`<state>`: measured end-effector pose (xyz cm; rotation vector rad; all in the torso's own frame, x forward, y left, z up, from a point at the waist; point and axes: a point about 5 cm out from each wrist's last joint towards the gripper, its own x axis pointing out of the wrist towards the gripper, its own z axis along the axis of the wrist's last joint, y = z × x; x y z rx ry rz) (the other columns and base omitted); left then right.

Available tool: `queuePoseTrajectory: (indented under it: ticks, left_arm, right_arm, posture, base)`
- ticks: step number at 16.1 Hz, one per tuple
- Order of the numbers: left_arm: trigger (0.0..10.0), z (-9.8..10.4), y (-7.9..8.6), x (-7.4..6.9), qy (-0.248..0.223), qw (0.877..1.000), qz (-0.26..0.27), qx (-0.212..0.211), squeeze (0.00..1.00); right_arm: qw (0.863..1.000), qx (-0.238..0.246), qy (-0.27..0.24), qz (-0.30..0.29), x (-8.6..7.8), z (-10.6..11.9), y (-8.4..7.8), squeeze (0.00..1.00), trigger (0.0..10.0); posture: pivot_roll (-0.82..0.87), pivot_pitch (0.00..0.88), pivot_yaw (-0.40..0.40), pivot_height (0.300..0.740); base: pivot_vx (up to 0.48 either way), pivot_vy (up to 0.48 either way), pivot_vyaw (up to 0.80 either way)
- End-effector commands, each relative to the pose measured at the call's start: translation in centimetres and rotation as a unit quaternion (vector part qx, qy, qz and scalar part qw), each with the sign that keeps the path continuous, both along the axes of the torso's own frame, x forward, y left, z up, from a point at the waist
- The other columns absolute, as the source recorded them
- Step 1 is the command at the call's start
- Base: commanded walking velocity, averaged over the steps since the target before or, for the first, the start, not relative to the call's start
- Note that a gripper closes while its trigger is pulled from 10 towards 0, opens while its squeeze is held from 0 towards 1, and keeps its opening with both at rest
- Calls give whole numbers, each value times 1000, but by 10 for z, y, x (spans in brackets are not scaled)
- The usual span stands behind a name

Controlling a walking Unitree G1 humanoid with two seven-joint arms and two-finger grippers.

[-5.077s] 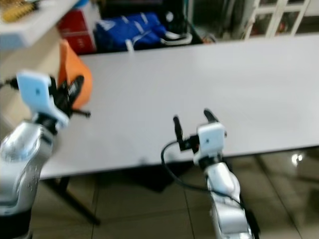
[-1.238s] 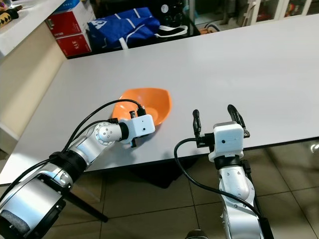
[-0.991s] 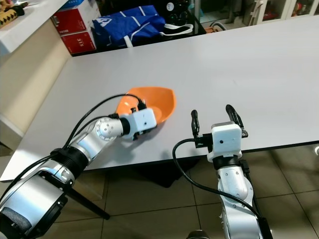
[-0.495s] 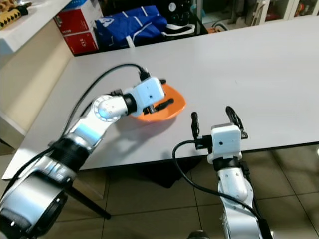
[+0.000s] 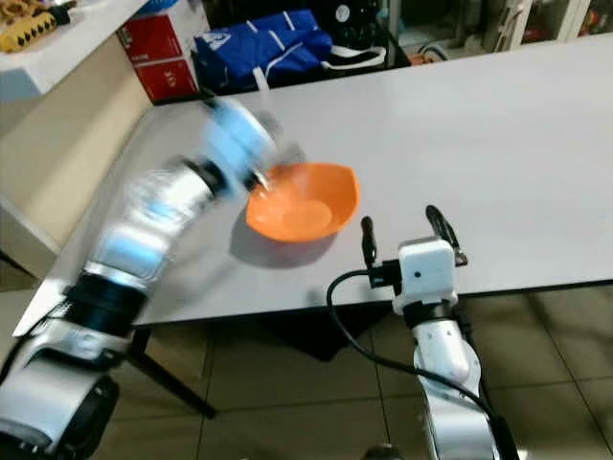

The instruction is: Setting the table

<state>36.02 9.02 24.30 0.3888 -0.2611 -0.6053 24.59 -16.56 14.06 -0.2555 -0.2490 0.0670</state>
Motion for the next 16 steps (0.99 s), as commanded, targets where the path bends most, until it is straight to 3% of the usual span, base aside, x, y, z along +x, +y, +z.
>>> queuePoseTrajectory:
  ticks: [1,2,3,5,6,9,10,12,13,14,15,16]
  left_arm:
    - [10000,10,28,-1,-4,997,51,-58,0]
    - [10000,15,47,-7,-9,990,88,-108,0]
    - [10000,15,72,-21,-5,976,119,-181,0]
    - [10000,-7,93,-50,5,963,165,-212,0]
    - [10000,-35,100,-73,51,953,190,-229,0]
    - [10000,-86,112,-120,103,943,246,-200,0]
    - [10000,-97,107,-129,112,951,237,-161,0]
    - [10000,-112,99,-138,130,957,225,-127,0]
    - [10000,-123,97,-144,123,960,235,-85,0]
    - [10000,-127,96,-144,82,964,249,-46,0]
    - [10000,-129,101,-140,44,961,271,-30,0]
    - [10000,-137,109,-137,39,954,295,-35,0]
  right_arm:
    - [1000,4,0,7,0,-1,3,0,10000]
    - [1000,3,1,5,-1,-2,2,0,10000]
    - [1000,2,2,5,-2,-2,1,0,10000]
    - [1000,3,4,-1,-3,-3,0,0,10000]
    - [1000,3,4,-5,-4,-4,-1,0,10000]
    - [1000,16,17,0,-6,-10,2,0,10000]
    - [999,22,24,5,-5,-12,3,0,10000]
    - [999,19,29,3,-4,-15,1,0,10000]
    - [999,14,35,-4,-8,-20,-3,0,10000]
    - [999,14,39,-7,-11,-25,-4,0,10000]
    - [999,20,27,-1,-11,-27,-4,0,10000]
    - [999,26,30,-7,-10,-37,-7,0,10000]
  posture:
    - [-227,0,191,736]
    - [-221,0,192,736]
    - [-215,0,192,736]
    - [-194,0,189,736]
    - [-179,0,185,736]
    - [-137,0,153,736]
    - [-130,0,144,736]
    - [-129,0,127,736]
    - [-133,0,122,736]
    - [-133,0,122,736]
    - [-148,0,124,736]
    - [-155,0,123,736]
  base:
    - [0,0,0]
    - [0,0,0]
    - [0,0,0]
    - [0,0,0]
    - [0,0,0]
    - [0,0,0]
    - [0,0,0]
    - [0,0,0]
    - [0,0,0]
    - [0,0,0]
    - [0,0,0]
    - [0,0,0]
